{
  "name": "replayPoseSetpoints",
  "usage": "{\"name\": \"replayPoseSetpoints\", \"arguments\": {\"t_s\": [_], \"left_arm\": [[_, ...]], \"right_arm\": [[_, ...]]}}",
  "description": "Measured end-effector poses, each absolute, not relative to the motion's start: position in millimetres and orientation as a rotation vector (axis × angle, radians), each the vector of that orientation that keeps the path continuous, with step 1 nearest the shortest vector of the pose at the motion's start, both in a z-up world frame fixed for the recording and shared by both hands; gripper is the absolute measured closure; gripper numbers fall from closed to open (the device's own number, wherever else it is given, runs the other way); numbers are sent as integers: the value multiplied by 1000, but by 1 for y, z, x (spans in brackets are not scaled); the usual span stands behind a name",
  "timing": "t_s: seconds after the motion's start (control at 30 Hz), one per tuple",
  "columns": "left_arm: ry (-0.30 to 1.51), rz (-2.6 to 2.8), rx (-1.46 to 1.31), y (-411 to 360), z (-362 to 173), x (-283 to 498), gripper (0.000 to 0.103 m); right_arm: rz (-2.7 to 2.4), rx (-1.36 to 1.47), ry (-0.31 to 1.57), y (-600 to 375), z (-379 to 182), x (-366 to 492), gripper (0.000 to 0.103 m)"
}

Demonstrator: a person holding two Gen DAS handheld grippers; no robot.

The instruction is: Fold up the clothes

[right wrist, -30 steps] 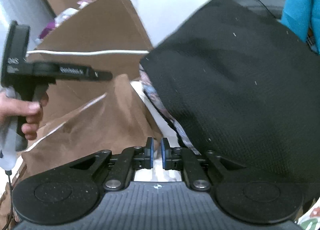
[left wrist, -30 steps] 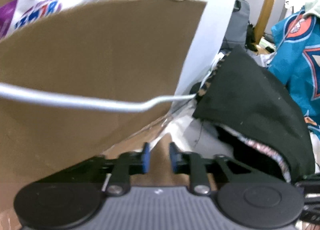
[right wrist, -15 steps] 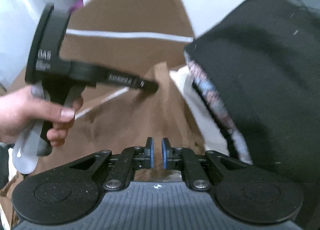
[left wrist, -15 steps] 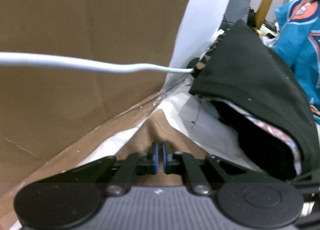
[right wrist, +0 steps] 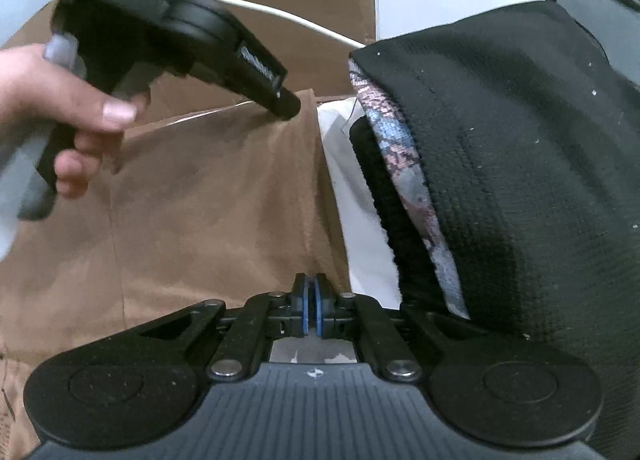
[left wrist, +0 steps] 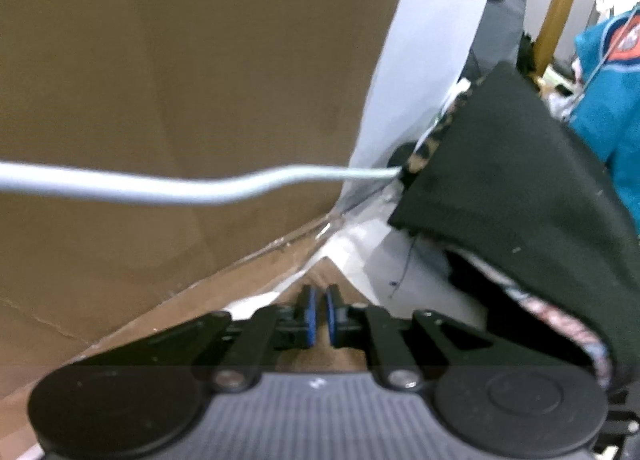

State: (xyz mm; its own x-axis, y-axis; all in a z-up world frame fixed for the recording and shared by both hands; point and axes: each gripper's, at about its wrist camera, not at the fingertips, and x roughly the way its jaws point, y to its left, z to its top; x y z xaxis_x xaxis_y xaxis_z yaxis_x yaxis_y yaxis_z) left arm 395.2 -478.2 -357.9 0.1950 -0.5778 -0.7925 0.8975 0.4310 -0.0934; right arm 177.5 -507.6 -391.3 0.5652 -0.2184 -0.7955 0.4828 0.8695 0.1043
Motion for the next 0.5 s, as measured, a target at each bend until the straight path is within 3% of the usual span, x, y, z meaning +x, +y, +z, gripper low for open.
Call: {"name": "replayPoseSetpoints", "arguments": {"t_s": [0.23,0.5], "left_arm": [[837,-1026,467,-424,-326,380,92],[933,-884,366,-358,-326,346,91]], "right_arm": [[-336,354,783,-506,-374,155,93],[-216,381,751,-491,-362,164,92]]}}
